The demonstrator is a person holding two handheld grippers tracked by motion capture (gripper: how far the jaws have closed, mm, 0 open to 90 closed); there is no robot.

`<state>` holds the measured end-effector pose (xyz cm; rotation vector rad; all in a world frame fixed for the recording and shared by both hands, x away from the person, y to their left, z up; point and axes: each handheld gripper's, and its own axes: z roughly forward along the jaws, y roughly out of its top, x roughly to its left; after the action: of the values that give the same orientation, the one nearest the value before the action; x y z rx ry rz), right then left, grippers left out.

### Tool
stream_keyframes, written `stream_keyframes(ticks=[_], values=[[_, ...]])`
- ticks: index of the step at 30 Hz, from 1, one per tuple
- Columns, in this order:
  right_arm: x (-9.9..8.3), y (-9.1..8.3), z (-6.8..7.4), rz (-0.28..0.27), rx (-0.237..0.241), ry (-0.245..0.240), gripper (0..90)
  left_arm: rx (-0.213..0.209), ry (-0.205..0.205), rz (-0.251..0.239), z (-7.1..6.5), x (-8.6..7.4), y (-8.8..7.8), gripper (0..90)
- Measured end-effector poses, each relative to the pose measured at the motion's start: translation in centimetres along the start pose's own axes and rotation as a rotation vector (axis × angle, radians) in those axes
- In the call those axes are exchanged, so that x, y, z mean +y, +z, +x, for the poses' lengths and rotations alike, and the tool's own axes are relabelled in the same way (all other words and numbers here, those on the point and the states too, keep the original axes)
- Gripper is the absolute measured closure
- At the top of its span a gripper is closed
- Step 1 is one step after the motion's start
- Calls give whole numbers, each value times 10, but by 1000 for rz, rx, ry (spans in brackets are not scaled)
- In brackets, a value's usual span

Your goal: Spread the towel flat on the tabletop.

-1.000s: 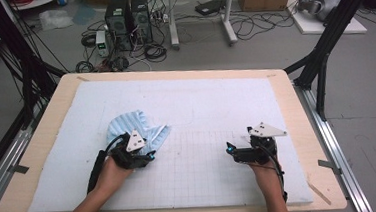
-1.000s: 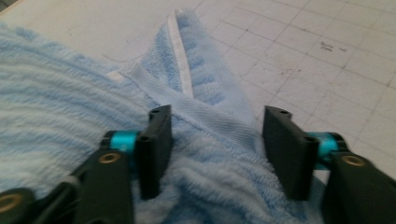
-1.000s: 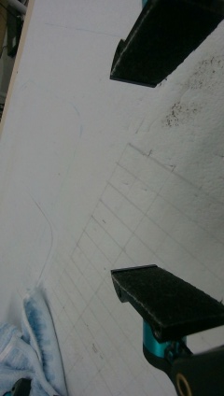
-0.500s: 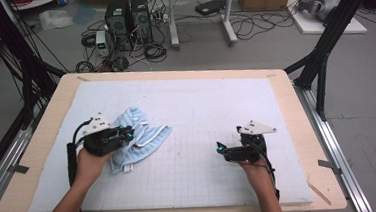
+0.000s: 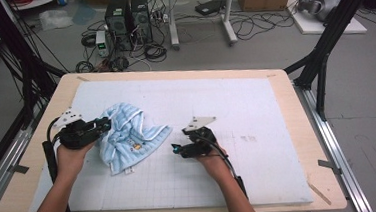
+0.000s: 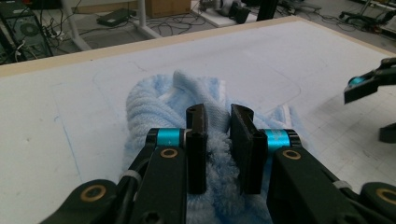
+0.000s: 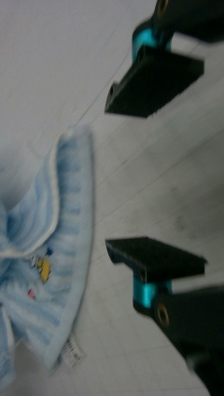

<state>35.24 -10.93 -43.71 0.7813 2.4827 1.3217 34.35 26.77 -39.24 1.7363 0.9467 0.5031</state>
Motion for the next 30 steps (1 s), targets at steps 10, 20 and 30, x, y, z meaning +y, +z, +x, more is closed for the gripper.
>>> stream_keyframes(ticks=[10, 20, 30], values=[[30, 66, 13, 89, 41, -55, 522, 7, -15, -7, 8, -2, -3, 762], [28, 52, 22, 165, 142, -104, 839, 11, -24, -8, 10, -3, -5, 761], [-10, -4, 31, 179, 183, -95, 840, 8, -21, 20, 8, -7, 1, 760]])
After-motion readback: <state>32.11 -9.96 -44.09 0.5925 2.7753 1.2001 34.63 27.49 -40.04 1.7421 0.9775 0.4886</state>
